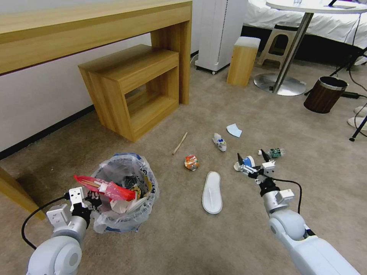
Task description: Pick up the trash bin and place the garbage on the floor into it.
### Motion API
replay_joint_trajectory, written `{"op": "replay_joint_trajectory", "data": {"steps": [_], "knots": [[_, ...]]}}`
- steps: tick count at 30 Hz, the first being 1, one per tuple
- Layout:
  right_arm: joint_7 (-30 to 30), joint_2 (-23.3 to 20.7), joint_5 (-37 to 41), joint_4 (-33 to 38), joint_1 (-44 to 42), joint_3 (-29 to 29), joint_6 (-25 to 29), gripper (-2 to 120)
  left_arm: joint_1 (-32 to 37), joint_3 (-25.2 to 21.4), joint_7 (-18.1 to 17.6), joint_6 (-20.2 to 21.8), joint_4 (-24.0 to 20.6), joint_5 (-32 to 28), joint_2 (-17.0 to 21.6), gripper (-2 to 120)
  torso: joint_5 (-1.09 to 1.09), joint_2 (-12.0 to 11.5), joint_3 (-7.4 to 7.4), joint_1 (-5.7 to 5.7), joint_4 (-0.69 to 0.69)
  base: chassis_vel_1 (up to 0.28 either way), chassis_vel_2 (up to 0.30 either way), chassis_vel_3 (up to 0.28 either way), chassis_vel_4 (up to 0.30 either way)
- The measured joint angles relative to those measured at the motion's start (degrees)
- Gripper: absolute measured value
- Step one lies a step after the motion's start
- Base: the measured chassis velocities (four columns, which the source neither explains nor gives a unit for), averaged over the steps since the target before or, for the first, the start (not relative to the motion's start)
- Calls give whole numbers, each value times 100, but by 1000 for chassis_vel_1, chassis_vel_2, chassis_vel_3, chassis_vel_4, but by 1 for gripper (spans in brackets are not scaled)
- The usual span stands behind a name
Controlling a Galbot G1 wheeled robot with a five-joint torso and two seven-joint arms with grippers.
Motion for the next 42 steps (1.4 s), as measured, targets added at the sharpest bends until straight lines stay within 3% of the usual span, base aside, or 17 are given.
{"op": "replay_joint_trajectory", "data": {"steps": [7,25,42], "knots": [[274,334,-87,91,107,503,-375,100,-43,-60,31,-29,-23,53,-76,0,-1,0,0,0,0,0,0,0,0],[193,596,-323,438,-250,1330,-464,100,-138,-403,117,-60,-76,16,-66,0,-1,0,0,0,-1,0,0,0,0],[169,1030,-907,456,-574,1383,-287,100,-174,-414,154,-118,56,15,9,0,0,0,0,0,0,0,0,0,0]]}}
